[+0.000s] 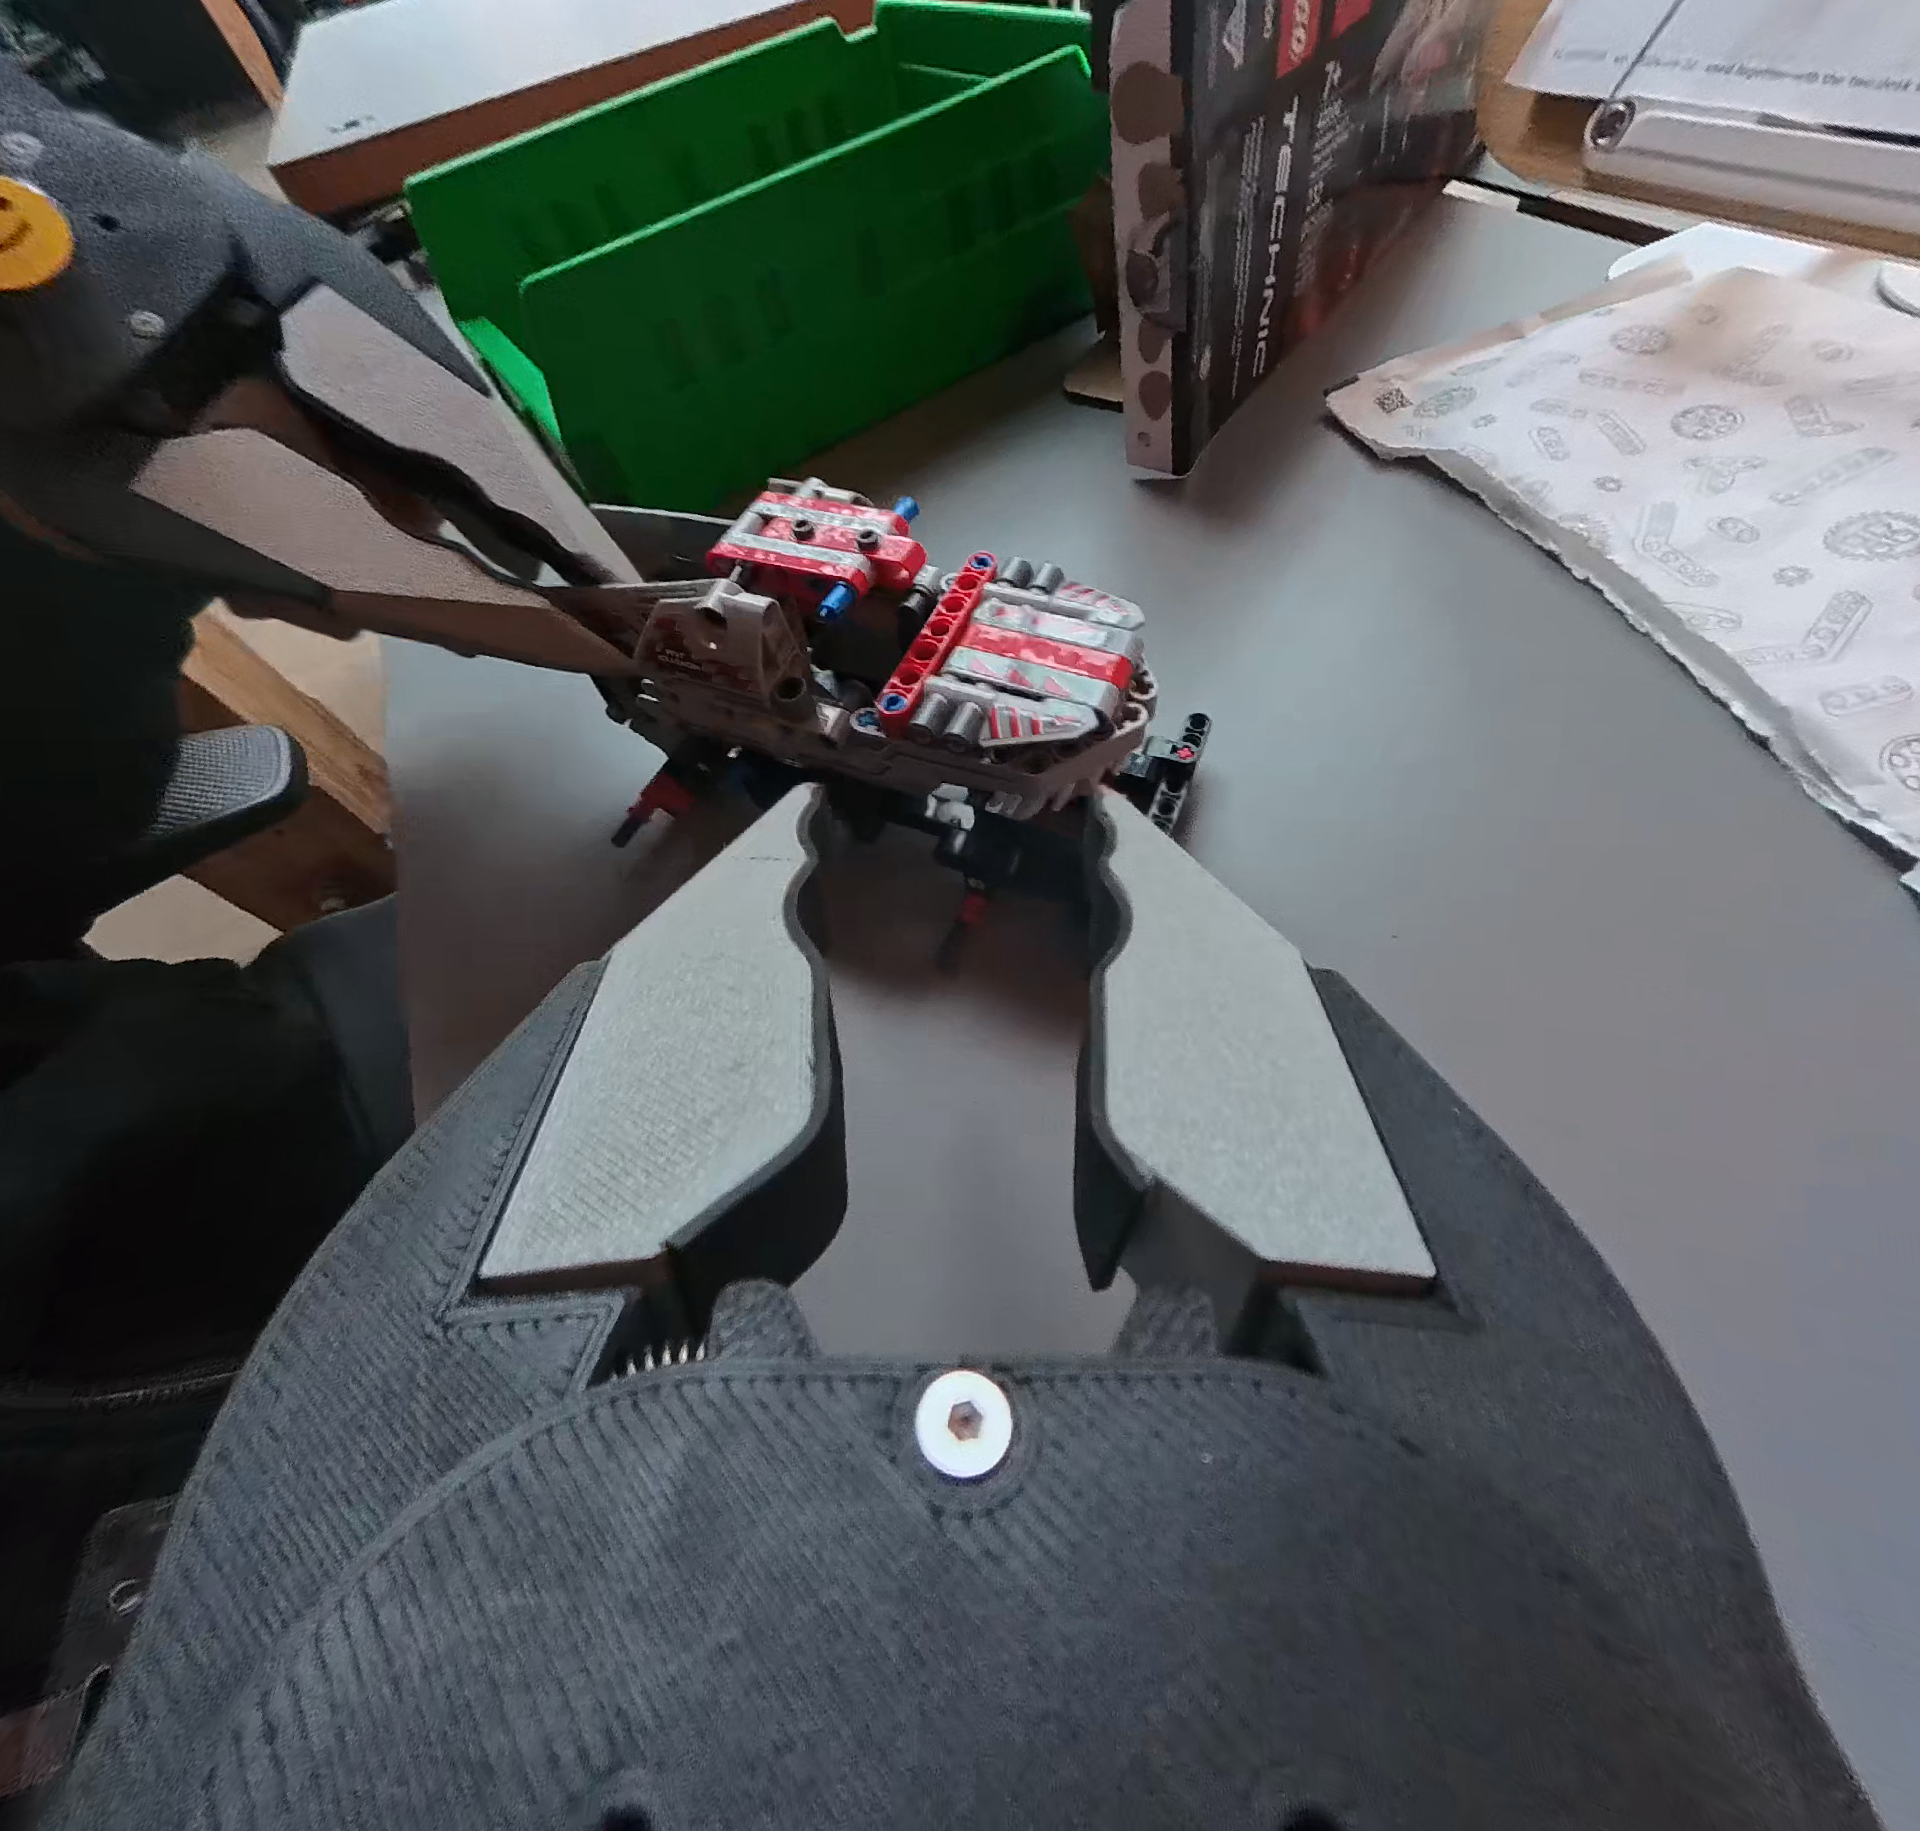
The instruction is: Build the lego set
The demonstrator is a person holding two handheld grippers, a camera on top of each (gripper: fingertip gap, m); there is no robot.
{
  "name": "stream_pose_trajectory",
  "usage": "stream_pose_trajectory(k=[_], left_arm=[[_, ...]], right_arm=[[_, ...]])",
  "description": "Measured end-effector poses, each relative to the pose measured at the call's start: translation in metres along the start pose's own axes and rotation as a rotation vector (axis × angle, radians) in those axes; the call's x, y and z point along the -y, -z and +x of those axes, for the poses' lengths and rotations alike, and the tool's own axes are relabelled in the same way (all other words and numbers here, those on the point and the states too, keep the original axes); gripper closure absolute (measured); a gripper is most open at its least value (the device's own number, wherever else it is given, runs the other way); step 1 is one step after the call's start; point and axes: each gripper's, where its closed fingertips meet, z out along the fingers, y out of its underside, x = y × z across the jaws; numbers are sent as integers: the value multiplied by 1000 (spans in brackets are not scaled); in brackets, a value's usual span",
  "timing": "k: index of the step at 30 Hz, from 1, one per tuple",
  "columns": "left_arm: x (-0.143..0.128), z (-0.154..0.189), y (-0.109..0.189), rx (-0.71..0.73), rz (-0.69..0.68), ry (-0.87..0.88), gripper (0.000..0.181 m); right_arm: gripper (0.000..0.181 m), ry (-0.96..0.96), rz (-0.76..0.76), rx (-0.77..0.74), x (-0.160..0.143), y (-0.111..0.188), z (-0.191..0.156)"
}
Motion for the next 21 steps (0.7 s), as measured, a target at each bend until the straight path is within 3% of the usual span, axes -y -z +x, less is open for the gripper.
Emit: stream_pose_trajectory(k=[5,8,12,17,21], left_arm=[[-5,7,11,-148,29,33,179],[-7,21,18,-264,44,18,179],[-6,22,16,-236,37,-30,179],[-4,20,15,-193,8,-15,177],[-4,16,13,-133,-15,-30,176]], right_arm=[[139,56,52,169,15,6,-37],[149,130,34,164,16,4,-48],[155,231,-3,98,13,3,-48],[145,232,-13,156,10,-2,-62],[149,276,2,175,12,-2,-73]])
